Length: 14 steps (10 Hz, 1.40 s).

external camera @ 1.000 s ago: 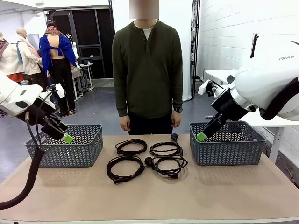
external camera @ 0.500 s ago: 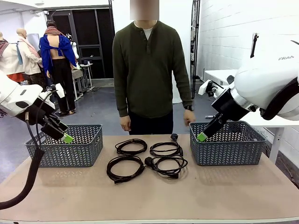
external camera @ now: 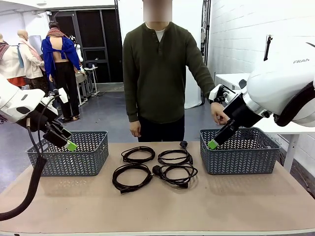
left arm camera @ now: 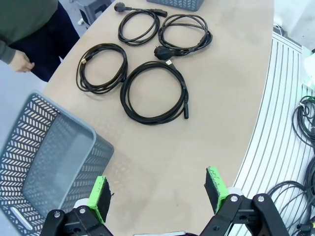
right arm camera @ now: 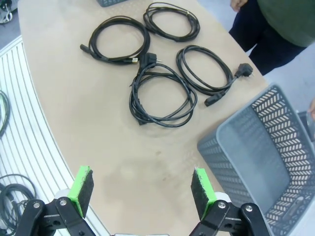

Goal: Organize the cables according to human instructions.
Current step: Pick up a bundle of cables and place it in the basket indicated by the human.

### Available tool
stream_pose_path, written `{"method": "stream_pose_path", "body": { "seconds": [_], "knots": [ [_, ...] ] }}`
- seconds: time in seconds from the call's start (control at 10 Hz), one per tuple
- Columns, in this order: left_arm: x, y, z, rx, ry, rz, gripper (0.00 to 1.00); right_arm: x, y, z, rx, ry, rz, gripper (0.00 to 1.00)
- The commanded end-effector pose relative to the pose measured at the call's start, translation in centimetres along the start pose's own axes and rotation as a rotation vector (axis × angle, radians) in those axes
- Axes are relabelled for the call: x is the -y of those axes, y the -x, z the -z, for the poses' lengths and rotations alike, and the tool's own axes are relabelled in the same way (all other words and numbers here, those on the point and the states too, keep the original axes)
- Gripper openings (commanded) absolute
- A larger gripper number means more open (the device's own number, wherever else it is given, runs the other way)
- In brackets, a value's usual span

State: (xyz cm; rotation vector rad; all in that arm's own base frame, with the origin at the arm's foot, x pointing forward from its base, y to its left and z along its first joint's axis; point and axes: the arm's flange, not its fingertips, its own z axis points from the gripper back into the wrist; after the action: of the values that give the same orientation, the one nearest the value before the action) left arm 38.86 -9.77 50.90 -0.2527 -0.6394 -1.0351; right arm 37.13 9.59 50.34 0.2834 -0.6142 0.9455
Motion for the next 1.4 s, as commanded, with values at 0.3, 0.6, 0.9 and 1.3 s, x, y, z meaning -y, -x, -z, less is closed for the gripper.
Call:
{"method": "stream_pose_path", "body": {
  "seconds": [0.3,0.6,0.9,1.3],
  "knots": [
    [-0.18,0.36,0.21,0.016,0.019,0.013,1.00,0.17,0.13,0.37,0.015,-0.016,0.000,1.00],
    [-0.18,0.36,0.21,0.016,0.019,0.013,1.00,0.17,0.13,0.37,0.015,-0.016,0.000,1.00],
    [-0.18,0.36,0.21,0.016,0.019,0.013,1.00,0.17,0.13,0.37,0.015,-0.016,0.000,1.00],
    [-0.18,0.36,0.21,0.016,0.019,0.013,1.00,0.00,0.00,0.00,0.000,0.000,0.000,1.00]
  ]
}}
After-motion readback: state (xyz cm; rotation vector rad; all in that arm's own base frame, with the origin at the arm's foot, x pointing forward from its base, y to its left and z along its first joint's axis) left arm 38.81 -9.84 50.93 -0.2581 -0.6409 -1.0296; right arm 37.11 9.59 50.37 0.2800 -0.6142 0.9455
